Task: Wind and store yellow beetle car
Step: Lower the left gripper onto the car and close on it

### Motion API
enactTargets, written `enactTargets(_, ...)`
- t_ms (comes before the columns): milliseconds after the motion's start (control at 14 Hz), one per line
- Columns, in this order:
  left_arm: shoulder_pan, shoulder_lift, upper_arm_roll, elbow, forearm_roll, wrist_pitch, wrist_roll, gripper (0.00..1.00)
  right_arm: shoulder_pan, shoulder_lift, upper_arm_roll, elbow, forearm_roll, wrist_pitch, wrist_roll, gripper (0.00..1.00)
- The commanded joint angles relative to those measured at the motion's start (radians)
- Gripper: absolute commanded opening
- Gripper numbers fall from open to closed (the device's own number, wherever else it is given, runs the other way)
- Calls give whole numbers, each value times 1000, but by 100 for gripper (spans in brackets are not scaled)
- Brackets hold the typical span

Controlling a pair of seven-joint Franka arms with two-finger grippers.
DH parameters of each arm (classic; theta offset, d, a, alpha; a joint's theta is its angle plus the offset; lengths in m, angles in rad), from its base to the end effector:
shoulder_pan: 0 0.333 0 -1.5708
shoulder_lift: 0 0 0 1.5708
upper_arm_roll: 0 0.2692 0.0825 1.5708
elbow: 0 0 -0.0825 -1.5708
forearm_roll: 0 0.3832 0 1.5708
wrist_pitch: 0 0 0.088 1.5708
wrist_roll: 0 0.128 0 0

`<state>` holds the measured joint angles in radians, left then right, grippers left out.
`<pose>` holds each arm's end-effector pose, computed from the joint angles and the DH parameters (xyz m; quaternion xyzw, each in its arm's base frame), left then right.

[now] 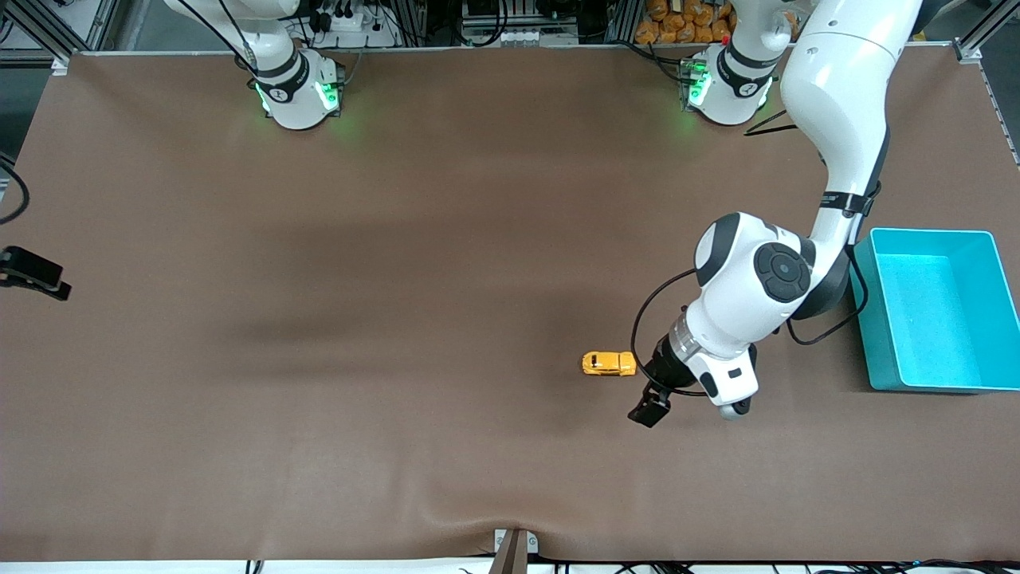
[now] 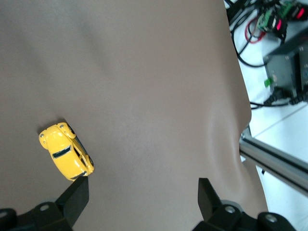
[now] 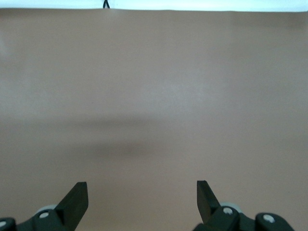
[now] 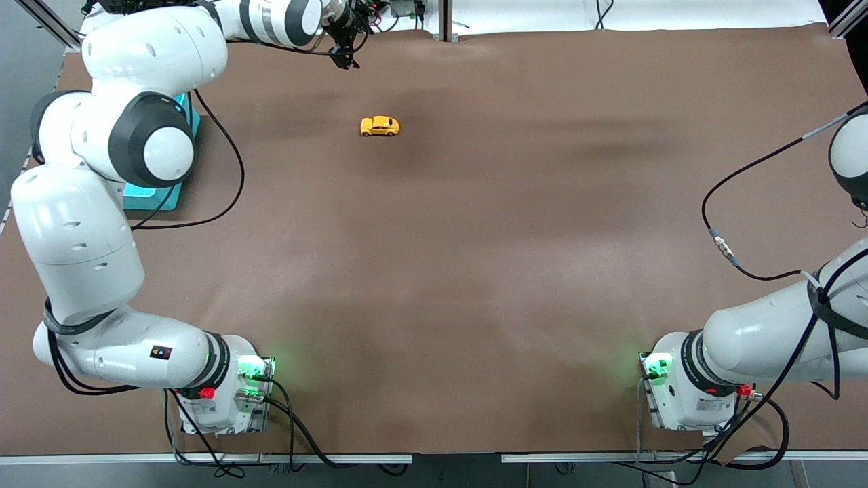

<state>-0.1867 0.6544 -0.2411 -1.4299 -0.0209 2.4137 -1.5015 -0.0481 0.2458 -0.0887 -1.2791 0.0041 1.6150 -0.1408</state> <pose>0.6750 -0.2751 0.2981 0.8214 0.5386 0.0356 0.1844 0.6186 -0.0781 0.5550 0.9989 0.0038 0.0439 0.0149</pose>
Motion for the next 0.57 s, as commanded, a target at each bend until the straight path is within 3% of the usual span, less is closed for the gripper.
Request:
enactTargets(0,-7,24,14,13,30,-2,-106,100,-21,-55,15,-3,13,-62,18,100)
enactTargets(215,-8,28,26,11,53,-5,-216,100,-32,-100,20,-14,5,-92,23,100)
enactTargets(501,-40,91,29,16,90,-5,-249,100,-45,-195,21,-127,13,-75,18,100)
